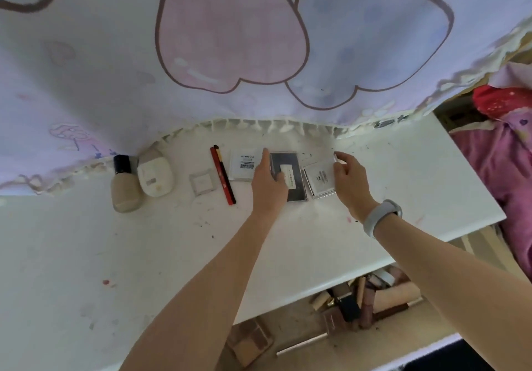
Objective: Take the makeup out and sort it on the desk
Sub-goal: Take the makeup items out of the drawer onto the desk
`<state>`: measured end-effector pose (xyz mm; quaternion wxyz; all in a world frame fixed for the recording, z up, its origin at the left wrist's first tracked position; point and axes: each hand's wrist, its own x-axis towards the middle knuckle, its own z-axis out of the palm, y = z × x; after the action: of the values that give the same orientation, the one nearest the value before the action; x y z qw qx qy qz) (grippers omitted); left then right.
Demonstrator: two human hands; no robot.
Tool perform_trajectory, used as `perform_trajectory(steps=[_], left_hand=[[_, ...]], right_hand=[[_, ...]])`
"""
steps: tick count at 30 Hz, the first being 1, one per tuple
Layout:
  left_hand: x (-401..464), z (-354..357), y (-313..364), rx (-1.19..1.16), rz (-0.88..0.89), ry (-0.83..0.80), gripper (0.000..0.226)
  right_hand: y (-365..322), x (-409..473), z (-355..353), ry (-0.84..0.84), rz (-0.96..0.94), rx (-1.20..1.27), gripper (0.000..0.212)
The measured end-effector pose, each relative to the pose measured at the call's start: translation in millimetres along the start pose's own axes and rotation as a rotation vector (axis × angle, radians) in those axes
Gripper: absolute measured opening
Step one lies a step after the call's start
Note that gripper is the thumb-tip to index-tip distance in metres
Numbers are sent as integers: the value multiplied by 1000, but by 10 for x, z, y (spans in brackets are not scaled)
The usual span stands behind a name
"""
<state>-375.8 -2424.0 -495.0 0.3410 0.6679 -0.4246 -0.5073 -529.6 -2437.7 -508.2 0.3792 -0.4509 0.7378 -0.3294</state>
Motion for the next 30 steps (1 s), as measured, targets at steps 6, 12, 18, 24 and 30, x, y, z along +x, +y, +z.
perform_trajectory(steps=[6, 12, 18, 24, 30], left_hand=[[8, 75, -30, 708, 320, 18, 55], [73, -194, -217, 1116, 530, -13, 57], [184, -332, -423, 1271, 475, -137, 77], [225, -246, -454, 1218, 367, -34, 75], [129, -232, -411, 1109, 364, 25, 70]], right_hand=[[-96, 109, 110, -64, -80, -185, 45], [-66, -122, 89, -146, -276, -315, 53], [70, -306, 82, -168, -522, -696, 46], [20, -136, 162, -275, -622, -905, 48], [-8, -147, 141, -280, -645, -885, 55]])
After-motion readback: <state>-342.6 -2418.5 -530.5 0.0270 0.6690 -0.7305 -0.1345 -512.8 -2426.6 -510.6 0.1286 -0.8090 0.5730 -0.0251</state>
